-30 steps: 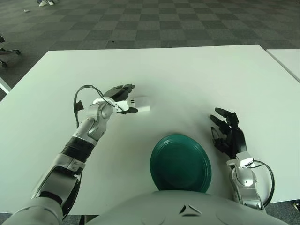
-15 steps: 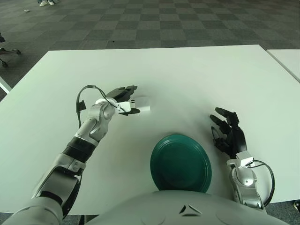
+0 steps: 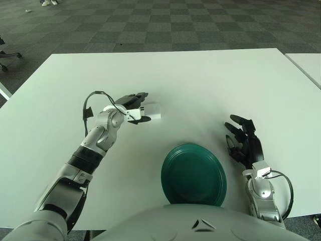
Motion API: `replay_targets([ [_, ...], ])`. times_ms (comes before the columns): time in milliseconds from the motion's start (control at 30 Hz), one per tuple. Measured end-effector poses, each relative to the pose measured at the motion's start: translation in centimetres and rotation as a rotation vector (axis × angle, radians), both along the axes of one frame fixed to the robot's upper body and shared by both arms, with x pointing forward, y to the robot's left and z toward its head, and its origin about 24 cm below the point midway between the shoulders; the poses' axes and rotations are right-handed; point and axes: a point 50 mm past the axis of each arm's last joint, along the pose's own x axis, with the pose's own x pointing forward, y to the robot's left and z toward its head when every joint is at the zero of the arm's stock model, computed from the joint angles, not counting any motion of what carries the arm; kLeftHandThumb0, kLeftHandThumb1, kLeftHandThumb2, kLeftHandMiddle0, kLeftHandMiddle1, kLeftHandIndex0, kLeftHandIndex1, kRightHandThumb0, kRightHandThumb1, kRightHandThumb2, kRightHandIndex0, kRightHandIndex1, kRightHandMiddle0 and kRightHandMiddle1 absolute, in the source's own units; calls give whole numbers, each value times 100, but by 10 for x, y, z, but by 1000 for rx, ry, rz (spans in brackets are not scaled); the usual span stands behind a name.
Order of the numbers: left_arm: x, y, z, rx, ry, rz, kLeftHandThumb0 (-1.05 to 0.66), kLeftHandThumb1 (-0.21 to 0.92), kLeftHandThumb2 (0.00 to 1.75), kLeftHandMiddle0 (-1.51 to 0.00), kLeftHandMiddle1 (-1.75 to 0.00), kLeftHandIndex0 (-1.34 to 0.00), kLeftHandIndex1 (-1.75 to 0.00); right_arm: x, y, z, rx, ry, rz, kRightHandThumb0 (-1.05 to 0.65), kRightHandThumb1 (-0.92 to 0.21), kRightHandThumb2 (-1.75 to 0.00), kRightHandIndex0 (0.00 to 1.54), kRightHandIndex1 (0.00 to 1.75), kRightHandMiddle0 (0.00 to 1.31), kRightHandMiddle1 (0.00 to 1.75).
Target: Put the charger into the plate.
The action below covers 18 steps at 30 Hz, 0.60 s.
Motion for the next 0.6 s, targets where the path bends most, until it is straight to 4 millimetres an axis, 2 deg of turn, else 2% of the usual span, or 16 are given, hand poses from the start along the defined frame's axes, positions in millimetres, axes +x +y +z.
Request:
replay_targets([
  [600,5,-4,-15,32,47,-10,-105,92,61,-30,-7,0,-56,0,-1,0,1,-1,-2,-53,-92,-49,39,32,0,94],
])
